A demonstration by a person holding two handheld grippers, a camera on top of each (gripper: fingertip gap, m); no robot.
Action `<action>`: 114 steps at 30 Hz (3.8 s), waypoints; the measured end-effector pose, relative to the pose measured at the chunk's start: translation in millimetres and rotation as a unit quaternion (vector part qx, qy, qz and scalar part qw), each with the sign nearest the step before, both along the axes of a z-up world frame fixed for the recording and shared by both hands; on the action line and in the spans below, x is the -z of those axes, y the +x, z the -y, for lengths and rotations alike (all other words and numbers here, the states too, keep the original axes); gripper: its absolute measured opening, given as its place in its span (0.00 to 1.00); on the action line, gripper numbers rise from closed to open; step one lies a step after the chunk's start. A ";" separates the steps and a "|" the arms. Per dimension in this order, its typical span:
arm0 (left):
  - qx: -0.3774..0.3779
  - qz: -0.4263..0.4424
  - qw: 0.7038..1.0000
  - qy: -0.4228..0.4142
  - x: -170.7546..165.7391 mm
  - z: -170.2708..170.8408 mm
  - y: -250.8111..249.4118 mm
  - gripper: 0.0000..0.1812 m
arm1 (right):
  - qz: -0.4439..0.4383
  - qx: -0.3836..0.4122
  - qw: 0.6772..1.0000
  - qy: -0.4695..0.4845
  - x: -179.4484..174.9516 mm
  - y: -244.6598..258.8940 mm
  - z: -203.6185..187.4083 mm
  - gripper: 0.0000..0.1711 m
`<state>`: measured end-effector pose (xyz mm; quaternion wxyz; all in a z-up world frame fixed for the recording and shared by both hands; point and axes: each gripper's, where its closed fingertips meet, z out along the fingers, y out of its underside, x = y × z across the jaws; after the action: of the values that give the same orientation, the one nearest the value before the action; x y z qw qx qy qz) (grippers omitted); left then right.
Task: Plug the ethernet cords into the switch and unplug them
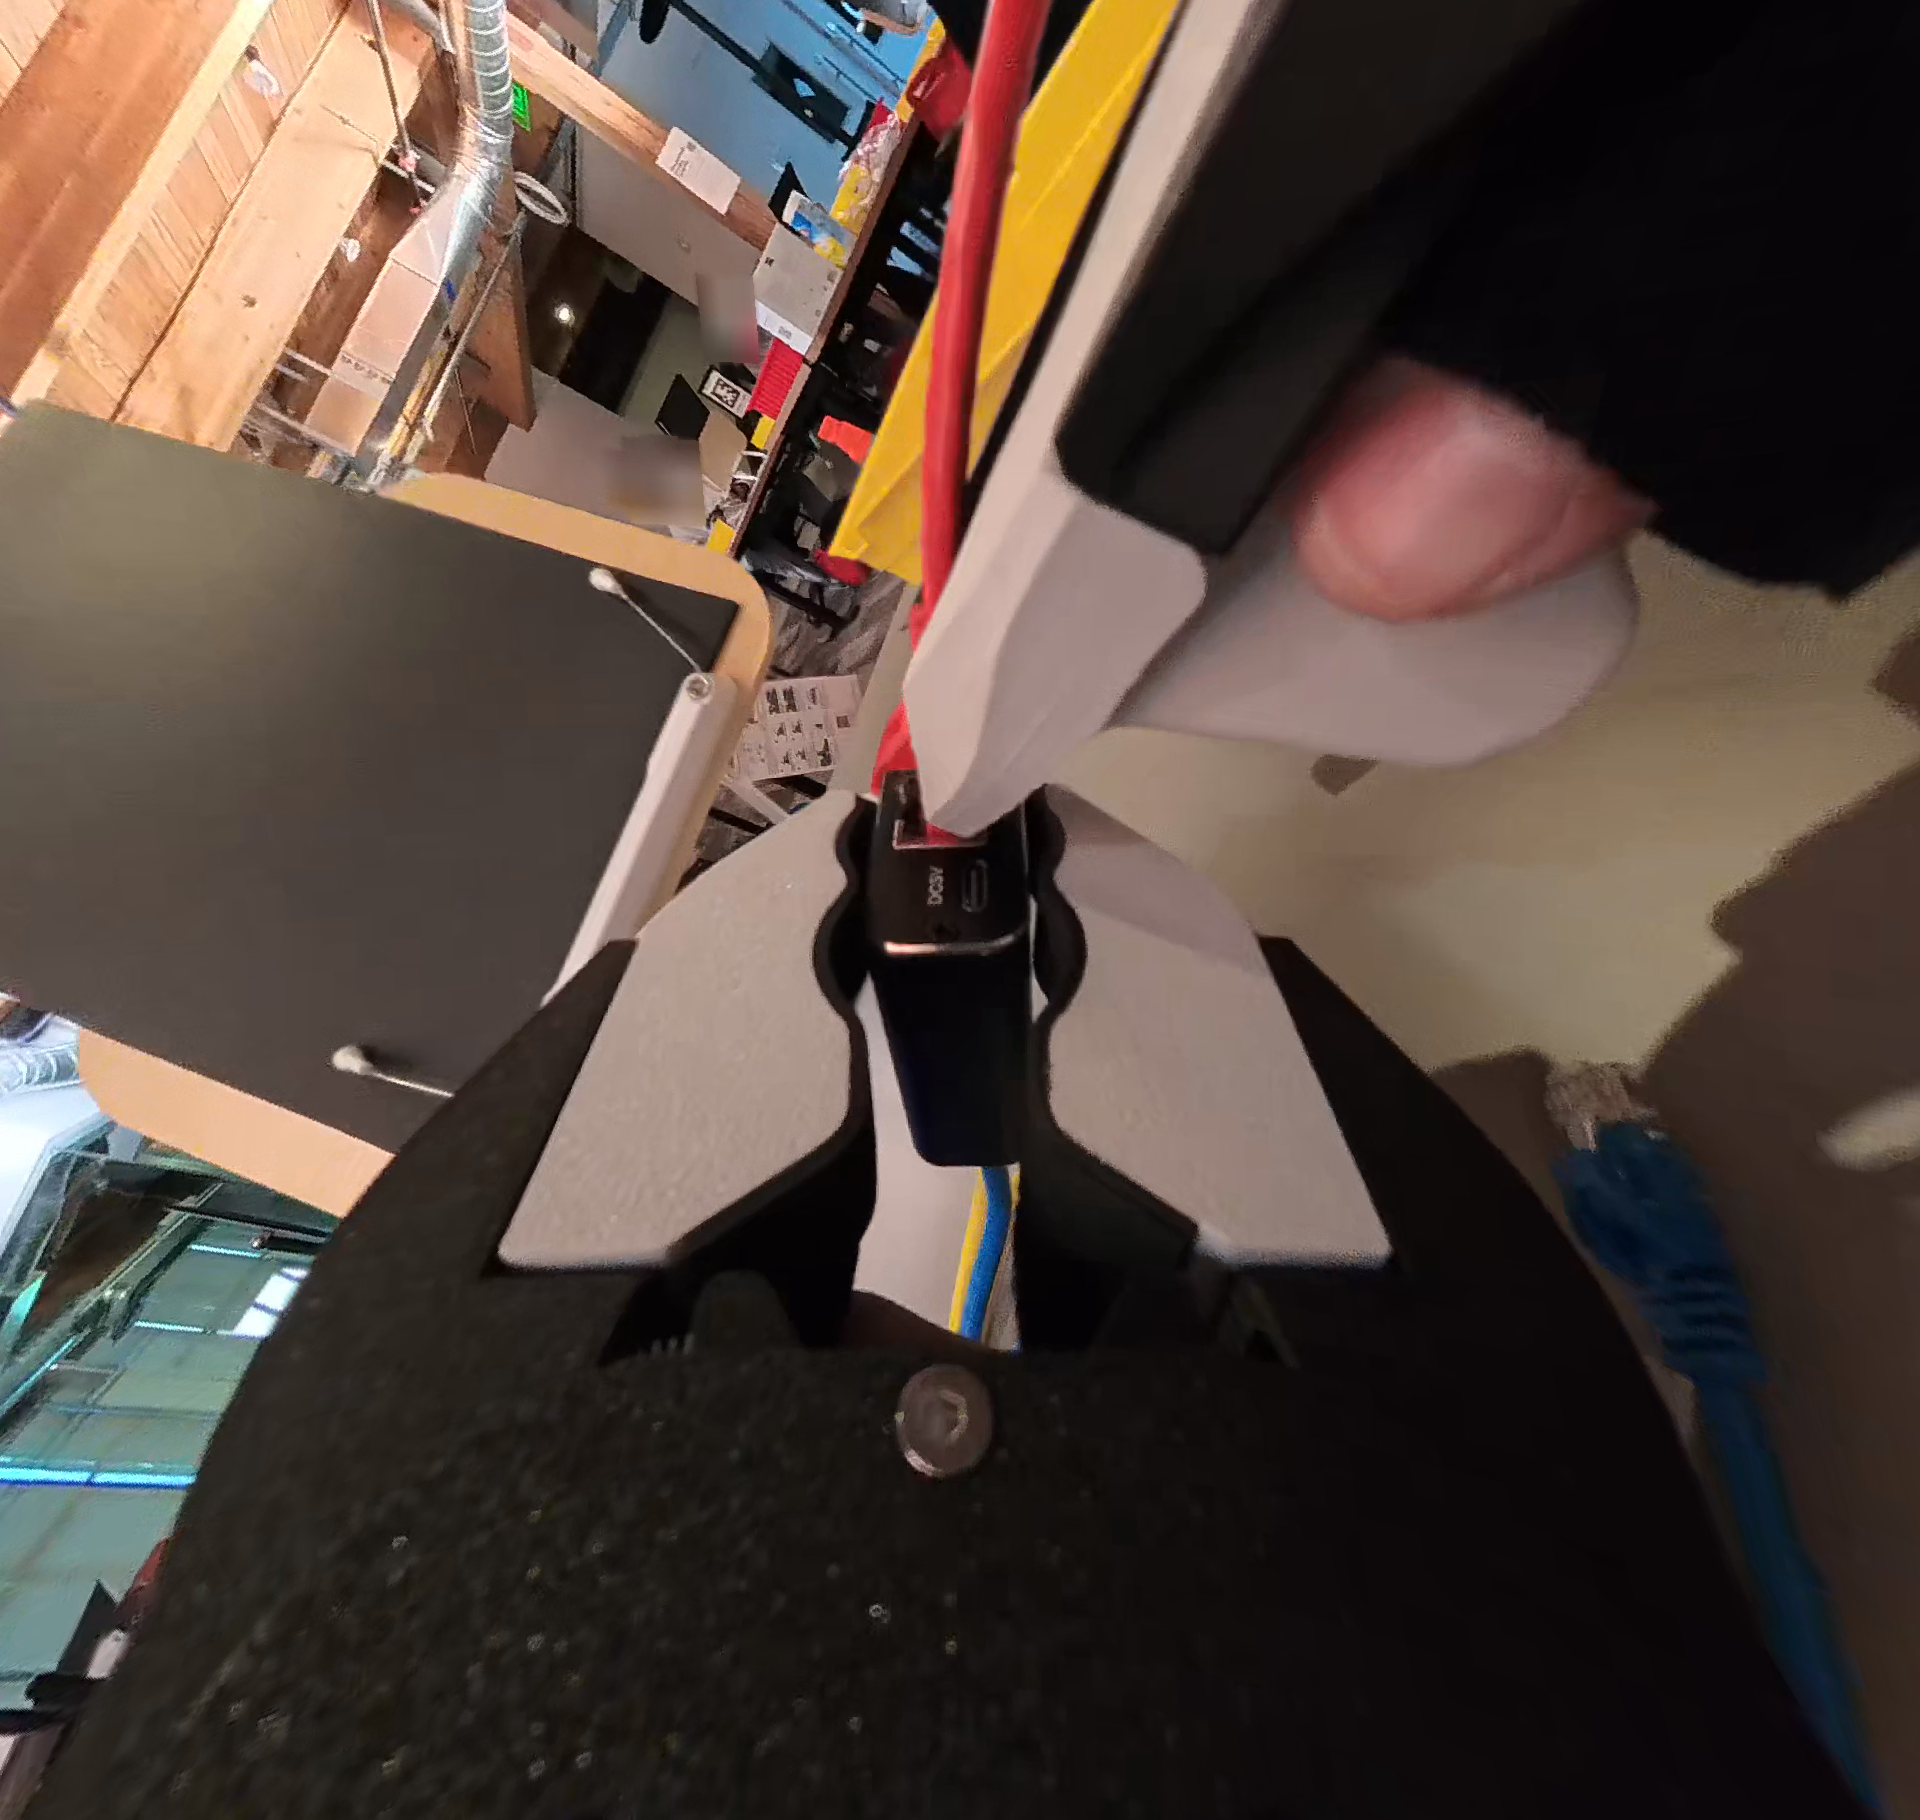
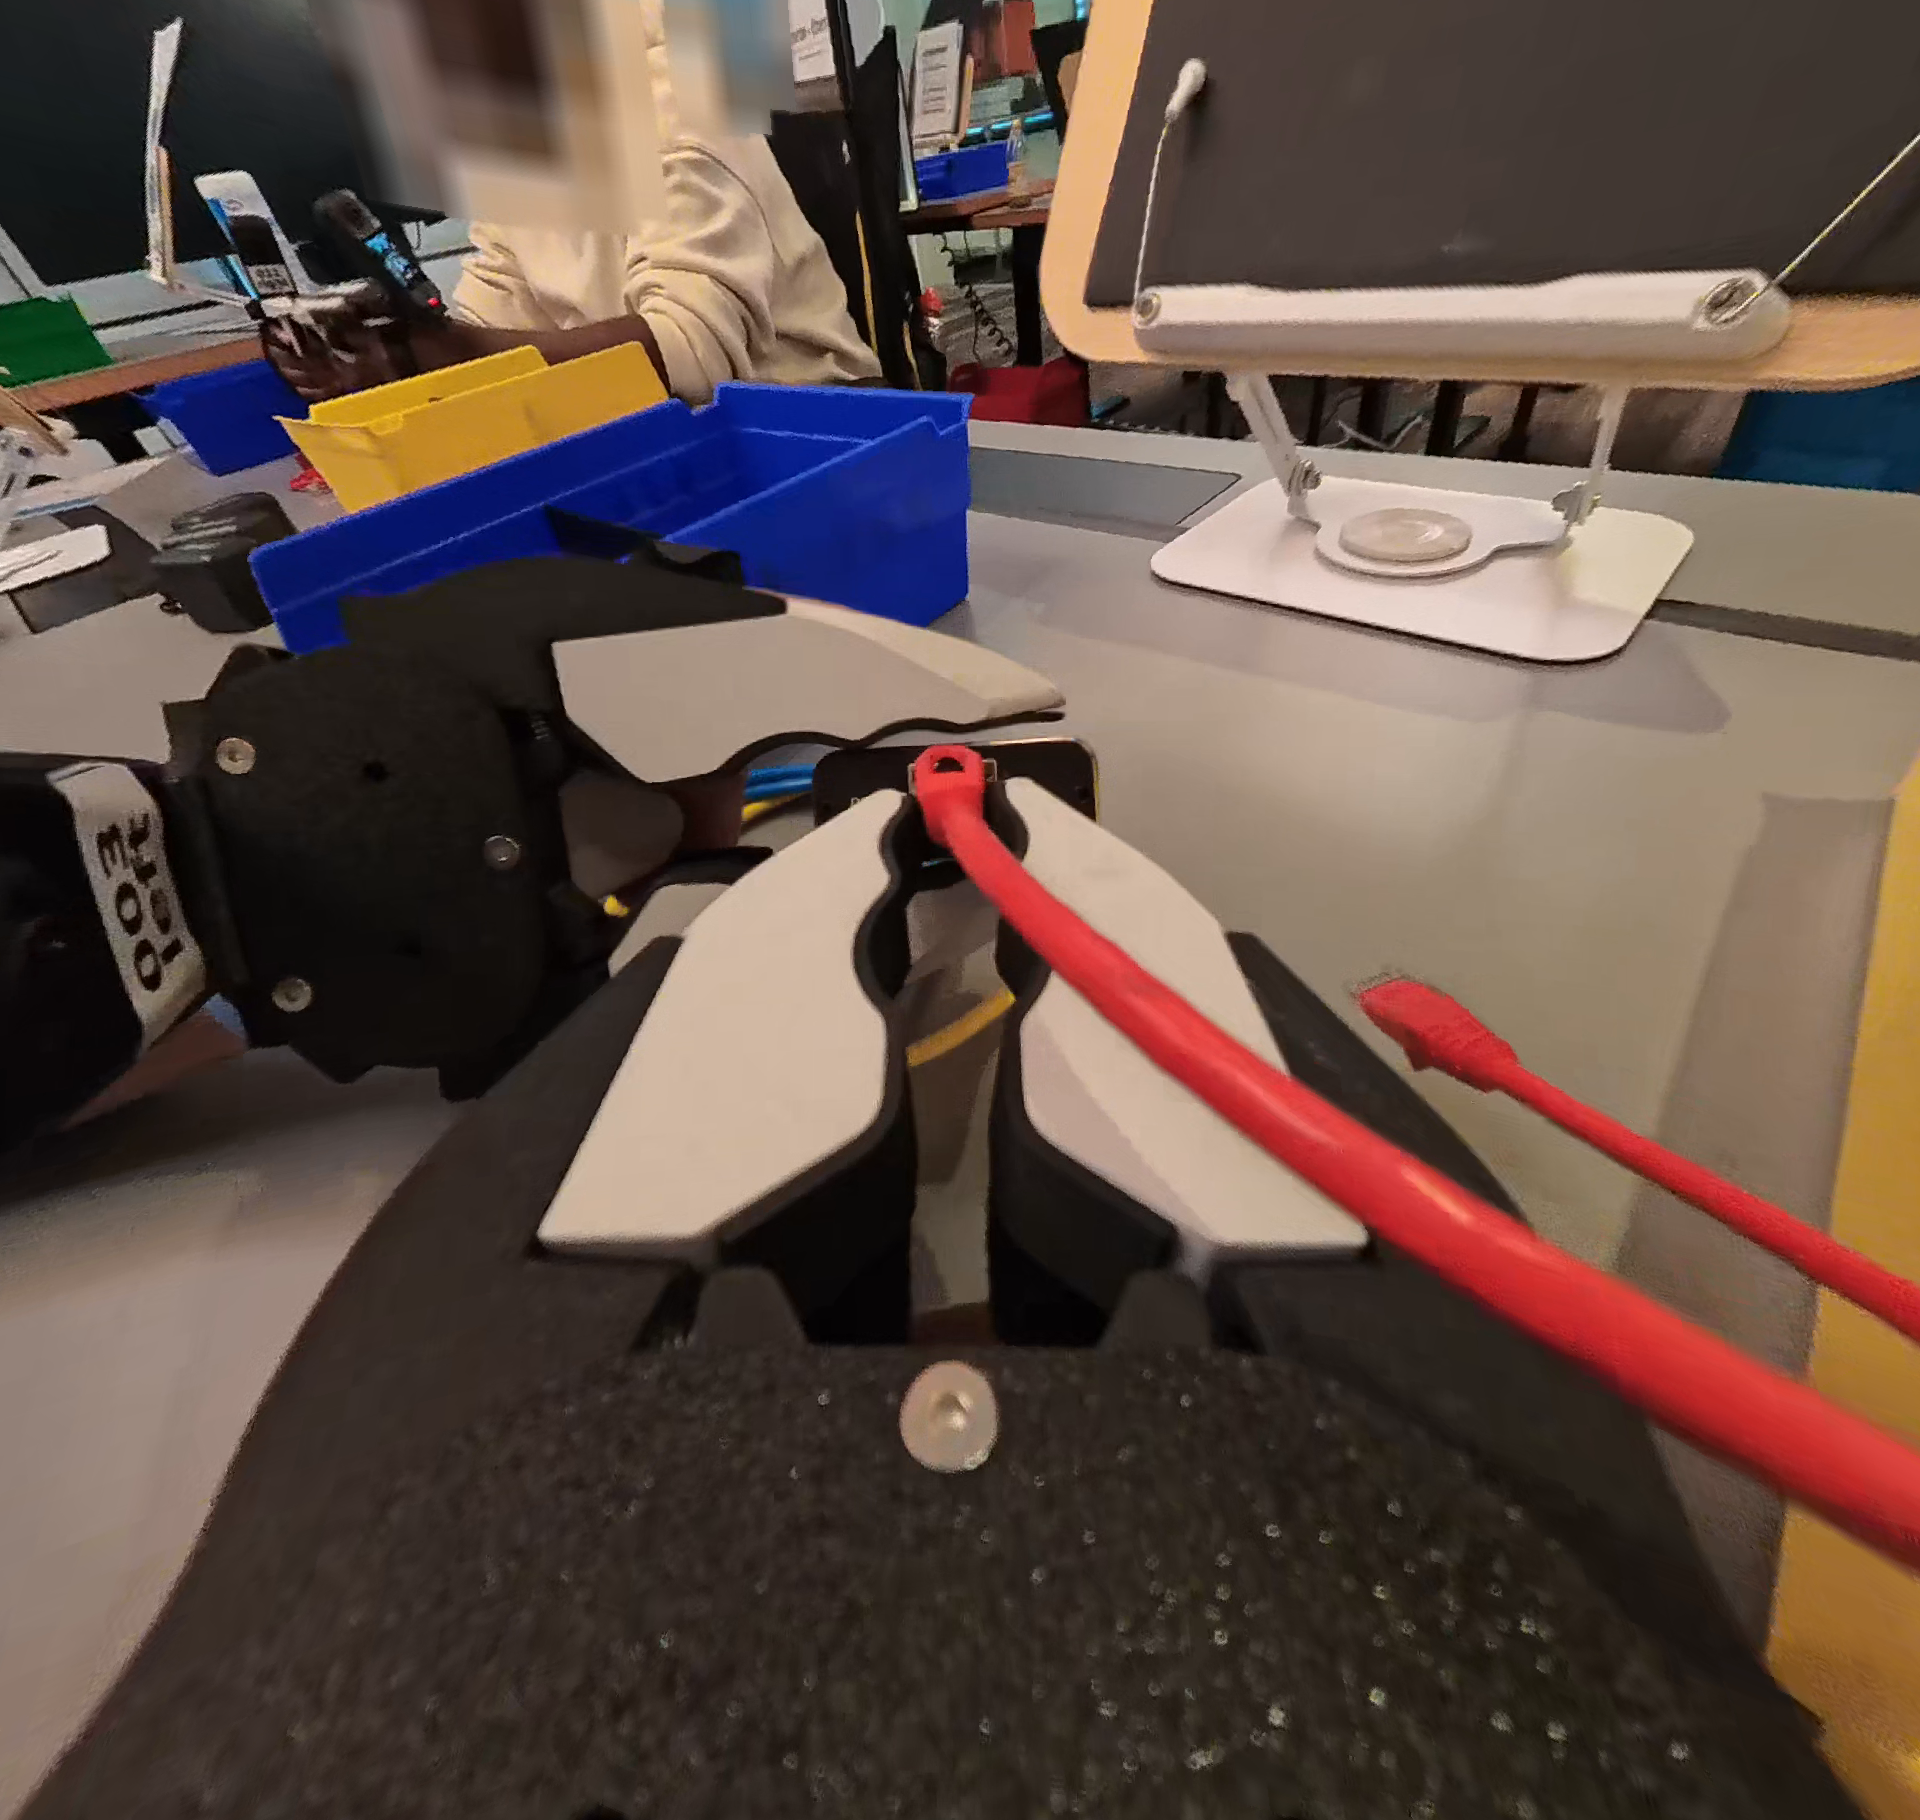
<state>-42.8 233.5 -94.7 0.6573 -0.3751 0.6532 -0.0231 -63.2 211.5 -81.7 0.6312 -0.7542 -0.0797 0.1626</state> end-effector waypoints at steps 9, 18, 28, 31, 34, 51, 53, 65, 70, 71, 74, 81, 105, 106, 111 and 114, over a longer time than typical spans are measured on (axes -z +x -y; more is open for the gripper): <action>-0.012 -0.041 0.999 -0.006 12.0 -3.7 -5.4 0.15 | 0.002 -0.028 0.999 -0.040 10.4 -2.8 1.8 0.07; -0.021 -0.063 0.998 -0.012 25.8 -15.5 -6.0 0.14 | 0.254 -0.126 0.958 -0.053 -1.5 -4.0 68.8 0.19; -0.006 -0.076 0.997 -0.026 29.4 -4.6 -3.5 0.14 | 0.612 -0.224 0.758 -0.016 14.7 3.5 16.5 0.19; -0.002 -0.077 0.997 -0.020 29.0 -1.5 -3.1 0.14 | 0.658 -0.221 0.720 -0.011 27.4 9.8 5.6 0.17; 0.000 -0.079 0.997 -0.018 31.5 0.8 -1.9 0.14 | 0.656 -0.218 0.722 0.013 29.0 7.4 3.4 0.12; 0.005 -0.093 0.995 -0.016 42.3 2.8 0.0 0.14 | 0.665 -0.214 0.715 0.018 40.9 9.3 0.6 0.06; 0.015 -0.078 0.997 -0.016 38.8 4.7 0.5 0.14 | 0.659 -0.213 0.721 0.025 37.0 8.7 2.2 0.06; -0.065 -0.068 0.996 0.001 34.7 -43.4 -17.9 0.15 | 0.532 -0.169 0.829 -0.030 13.8 34.5 18.4 0.07; -0.055 -0.048 0.997 0.008 21.4 -19.3 -2.3 0.14 | 0.460 -0.132 0.877 -0.036 -25.8 42.2 39.0 0.07; -0.054 -0.047 0.997 0.000 22.1 -18.1 -1.0 0.14 | 0.448 -0.106 0.887 -0.041 -35.4 48.8 40.6 0.07; -0.051 -0.042 0.998 -0.003 21.7 -16.8 -1.7 0.14 | 0.375 -0.041 0.926 0.019 -85.6 66.8 48.9 0.07; -0.041 -0.061 0.997 0.000 32.3 -13.9 -0.6 0.14 | 0.355 0.029 0.930 0.093 -192.0 124.0 75.9 0.07; -0.029 -0.053 0.998 0.028 22.2 -1.5 -1.3 0.14 | 0.477 -0.144 0.804 -0.324 74.0 234.9 29.4 0.28; -0.029 -0.051 0.998 0.030 21.1 -1.0 -1.6 0.14 | 0.454 -0.131 0.819 -0.326 68.7 235.6 28.7 0.28; -0.034 -0.051 0.998 0.028 19.6 -4.5 -3.8 0.14 | 0.344 -0.079 0.880 -0.317 48.1 236.3 28.9 0.21; -0.035 -0.053 0.998 0.026 21.4 -5.9 -4.2 0.14 | 0.241 -0.150 0.892 -0.351 60.5 204.4 48.3 0.10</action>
<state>-46.9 239.4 -116.1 0.6316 -0.3812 0.6741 0.0376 141.2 163.1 -142.2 0.2547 -0.9218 -0.2792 0.0862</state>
